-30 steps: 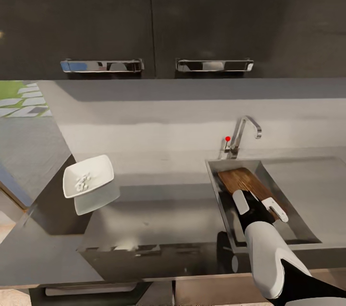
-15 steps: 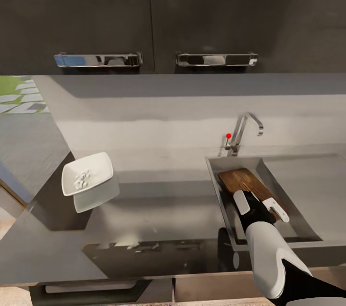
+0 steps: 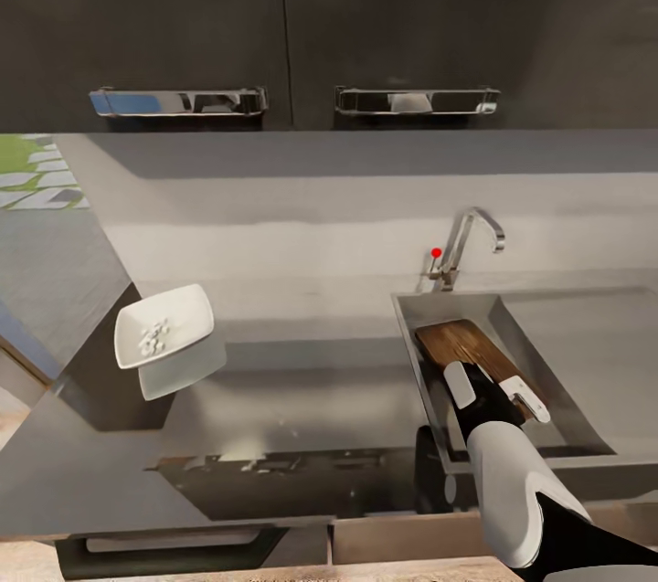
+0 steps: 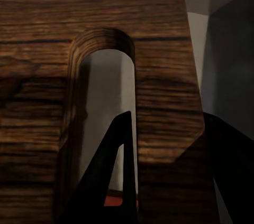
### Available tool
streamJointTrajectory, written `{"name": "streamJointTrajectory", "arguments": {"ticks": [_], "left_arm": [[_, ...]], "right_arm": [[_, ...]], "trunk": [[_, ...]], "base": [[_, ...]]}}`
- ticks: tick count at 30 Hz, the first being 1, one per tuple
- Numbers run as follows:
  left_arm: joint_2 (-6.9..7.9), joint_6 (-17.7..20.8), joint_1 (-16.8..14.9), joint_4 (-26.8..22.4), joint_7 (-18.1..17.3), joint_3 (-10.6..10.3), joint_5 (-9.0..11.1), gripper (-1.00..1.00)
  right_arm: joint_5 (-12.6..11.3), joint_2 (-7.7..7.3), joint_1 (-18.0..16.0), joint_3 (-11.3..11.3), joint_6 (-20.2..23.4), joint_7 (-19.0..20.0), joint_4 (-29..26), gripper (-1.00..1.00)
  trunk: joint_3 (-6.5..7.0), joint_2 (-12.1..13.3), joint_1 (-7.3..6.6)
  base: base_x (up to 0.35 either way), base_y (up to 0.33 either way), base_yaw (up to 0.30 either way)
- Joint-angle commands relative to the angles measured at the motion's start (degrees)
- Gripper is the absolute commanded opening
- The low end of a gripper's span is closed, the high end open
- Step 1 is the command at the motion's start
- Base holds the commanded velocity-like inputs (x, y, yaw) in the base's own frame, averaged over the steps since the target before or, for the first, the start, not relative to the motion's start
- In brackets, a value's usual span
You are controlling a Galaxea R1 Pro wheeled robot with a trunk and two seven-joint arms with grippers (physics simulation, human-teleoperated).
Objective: In the kitchen, take the Vidalia onion out of the sink, dice it on the chopping board with the paring knife, put the diced onion into the bowl on the countertop, then place both the paring knife and the chopping board into the sink.
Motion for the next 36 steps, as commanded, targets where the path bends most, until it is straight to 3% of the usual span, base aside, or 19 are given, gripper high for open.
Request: {"name": "streamJointTrajectory", "arguments": {"ticks": [1,10,31,32,36], "left_arm": [[-0.02,-0.05,0.04,-0.13,0.14,-0.14,0.18,1.0],[-0.02,-0.04,0.04,-0.13,0.14,-0.14,0.18,1.0],[-0.02,-0.05,0.04,-0.13,0.14,-0.14,0.18,1.0],[-0.02,-0.05,0.04,-0.13,0.14,-0.14,0.18,1.0],[-0.02,-0.05,0.04,-0.13,0.14,-0.14,0.18,1.0]], "right_arm": [[-0.14,0.05,-0.02,-0.15,-0.1,0.05,-0.09,-1.0],[-0.22,0.05,-0.04,-0.15,-0.04,0.11,-0.09,-1.0],[-0.31,-0.74,-0.03,-0.15,0.04,0.1,-0.09,-1.0],[-0.31,-0.74,-0.04,-0.15,0.04,0.1,-0.09,1.0],[-0.31,-0.74,-0.03,-0.15,0.04,0.11,-0.09,1.0]], "trunk": [[-0.19,-0.12,0.03],[-0.86,-0.12,0.03],[-0.91,-0.12,0.03],[-0.91,-0.12,0.03],[-0.91,-0.12,0.03]], "base": [[0.0,0.0,0.0],[0.0,0.0,0.0],[0.0,0.0,0.0],[0.0,0.0,0.0],[0.0,0.0,0.0]]}}
